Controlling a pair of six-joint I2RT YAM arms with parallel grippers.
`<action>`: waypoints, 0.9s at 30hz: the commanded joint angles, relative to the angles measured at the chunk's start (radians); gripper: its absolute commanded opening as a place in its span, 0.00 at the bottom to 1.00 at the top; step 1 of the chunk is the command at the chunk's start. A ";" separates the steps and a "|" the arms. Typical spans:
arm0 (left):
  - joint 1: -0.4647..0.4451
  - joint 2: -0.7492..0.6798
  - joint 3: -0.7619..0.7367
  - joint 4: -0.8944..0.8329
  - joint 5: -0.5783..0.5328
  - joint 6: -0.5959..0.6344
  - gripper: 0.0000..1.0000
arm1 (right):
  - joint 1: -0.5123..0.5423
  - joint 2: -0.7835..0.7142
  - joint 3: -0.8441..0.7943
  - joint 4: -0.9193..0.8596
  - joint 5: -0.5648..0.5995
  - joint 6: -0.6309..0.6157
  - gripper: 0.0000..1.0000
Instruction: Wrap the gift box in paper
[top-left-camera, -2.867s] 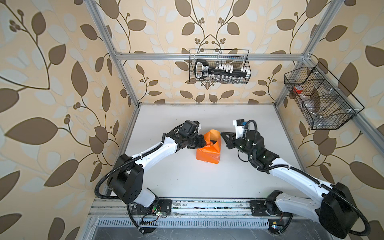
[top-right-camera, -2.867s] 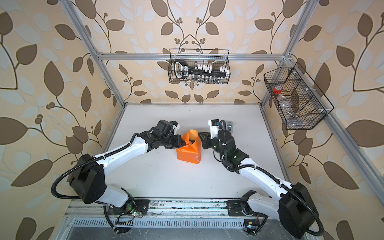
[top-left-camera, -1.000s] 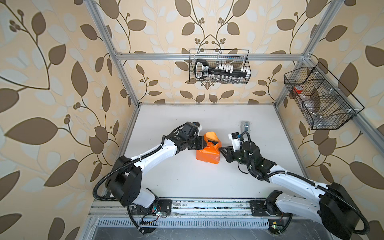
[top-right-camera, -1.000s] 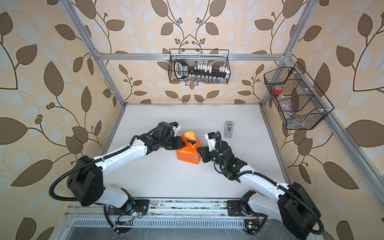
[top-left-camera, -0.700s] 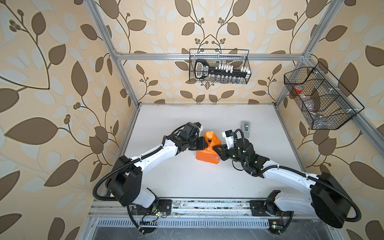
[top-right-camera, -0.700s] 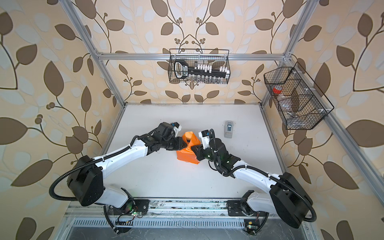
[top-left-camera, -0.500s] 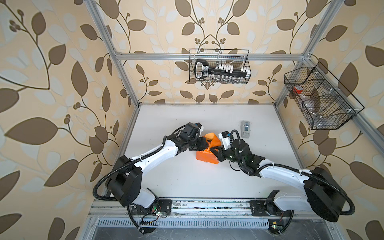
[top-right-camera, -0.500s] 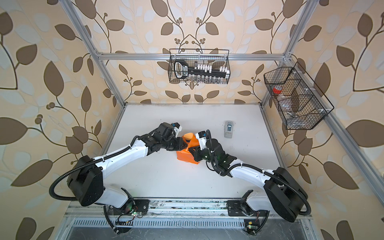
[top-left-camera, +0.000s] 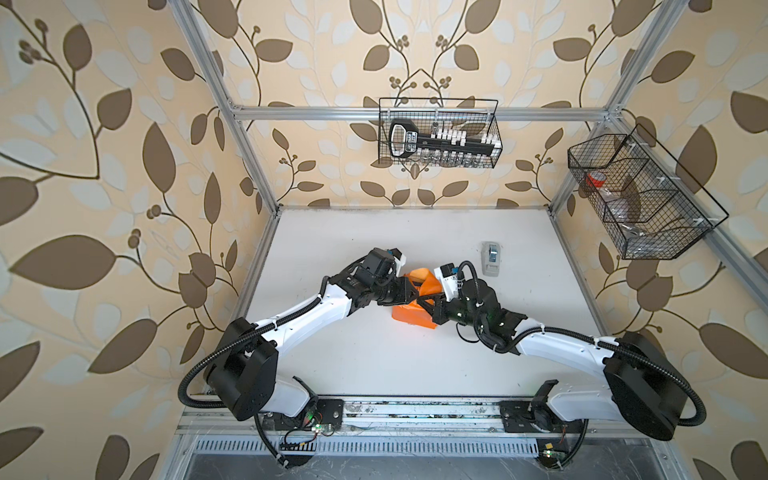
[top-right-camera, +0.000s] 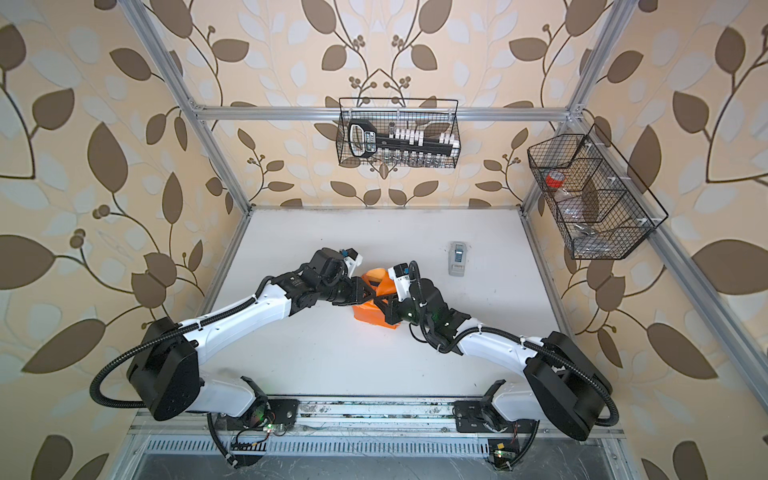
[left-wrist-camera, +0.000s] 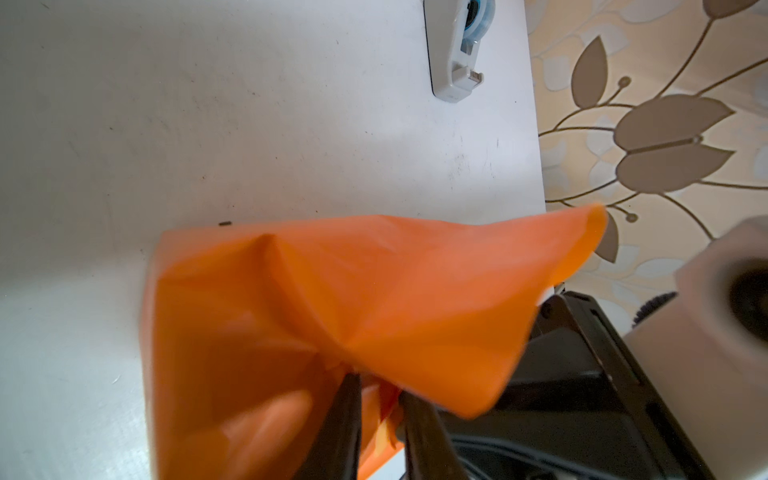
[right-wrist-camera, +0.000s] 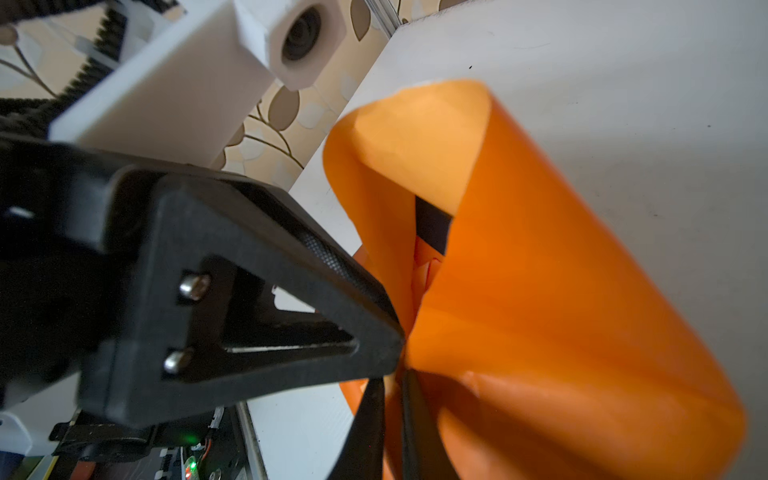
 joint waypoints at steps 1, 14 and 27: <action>-0.013 -0.053 -0.011 -0.052 0.032 -0.019 0.24 | -0.009 0.029 -0.010 0.021 -0.007 0.020 0.12; 0.209 -0.066 0.217 -0.273 -0.007 0.147 0.34 | -0.007 0.054 -0.010 0.023 0.002 0.029 0.12; 0.298 0.427 0.381 0.200 0.594 0.354 0.35 | -0.008 0.047 -0.015 0.023 -0.001 0.036 0.12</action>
